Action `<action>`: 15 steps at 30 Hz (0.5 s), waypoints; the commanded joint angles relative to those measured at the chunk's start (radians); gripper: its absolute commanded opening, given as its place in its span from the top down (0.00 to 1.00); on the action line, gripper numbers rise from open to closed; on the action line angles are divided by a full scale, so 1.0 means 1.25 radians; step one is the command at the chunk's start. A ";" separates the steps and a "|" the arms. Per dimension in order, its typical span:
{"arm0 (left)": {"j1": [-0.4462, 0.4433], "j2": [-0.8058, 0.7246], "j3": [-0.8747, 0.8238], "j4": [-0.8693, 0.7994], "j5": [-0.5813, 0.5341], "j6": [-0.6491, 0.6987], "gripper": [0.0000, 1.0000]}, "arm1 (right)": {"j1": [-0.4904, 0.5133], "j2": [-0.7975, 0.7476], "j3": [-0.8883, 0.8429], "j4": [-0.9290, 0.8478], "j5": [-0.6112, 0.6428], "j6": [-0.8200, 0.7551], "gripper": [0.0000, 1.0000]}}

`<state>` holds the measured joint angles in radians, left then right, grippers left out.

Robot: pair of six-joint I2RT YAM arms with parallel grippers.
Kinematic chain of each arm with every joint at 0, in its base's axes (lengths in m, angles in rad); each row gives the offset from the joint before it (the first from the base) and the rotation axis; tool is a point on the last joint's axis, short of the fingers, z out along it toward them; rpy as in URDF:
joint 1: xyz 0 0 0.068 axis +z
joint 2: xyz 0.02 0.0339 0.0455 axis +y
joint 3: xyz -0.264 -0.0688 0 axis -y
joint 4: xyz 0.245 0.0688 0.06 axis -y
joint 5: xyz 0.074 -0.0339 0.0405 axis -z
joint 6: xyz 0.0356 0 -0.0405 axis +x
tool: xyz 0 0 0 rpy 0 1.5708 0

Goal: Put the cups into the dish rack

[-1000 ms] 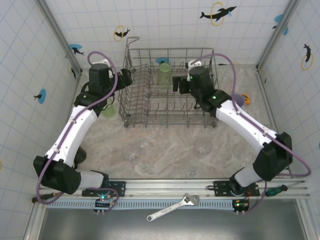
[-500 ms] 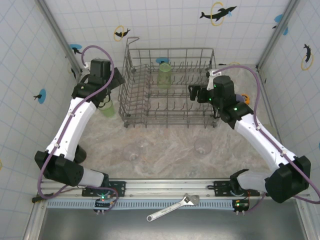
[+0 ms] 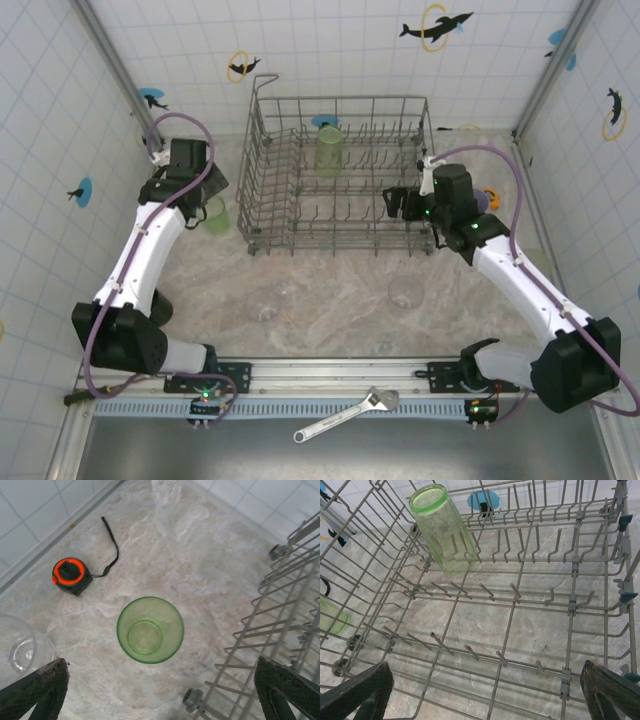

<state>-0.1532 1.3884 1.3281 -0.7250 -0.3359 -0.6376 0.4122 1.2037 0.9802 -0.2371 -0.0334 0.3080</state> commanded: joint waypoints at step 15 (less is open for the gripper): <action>0.038 0.007 -0.168 0.137 0.040 -0.015 0.07 | -0.004 -0.078 -0.025 -0.063 0.007 -0.002 0.00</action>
<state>-0.1162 1.3899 1.1515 -0.6136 -0.2955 -0.6407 0.4122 1.1362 0.9619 -0.2840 -0.0425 0.3099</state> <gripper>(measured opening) 0.942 0.995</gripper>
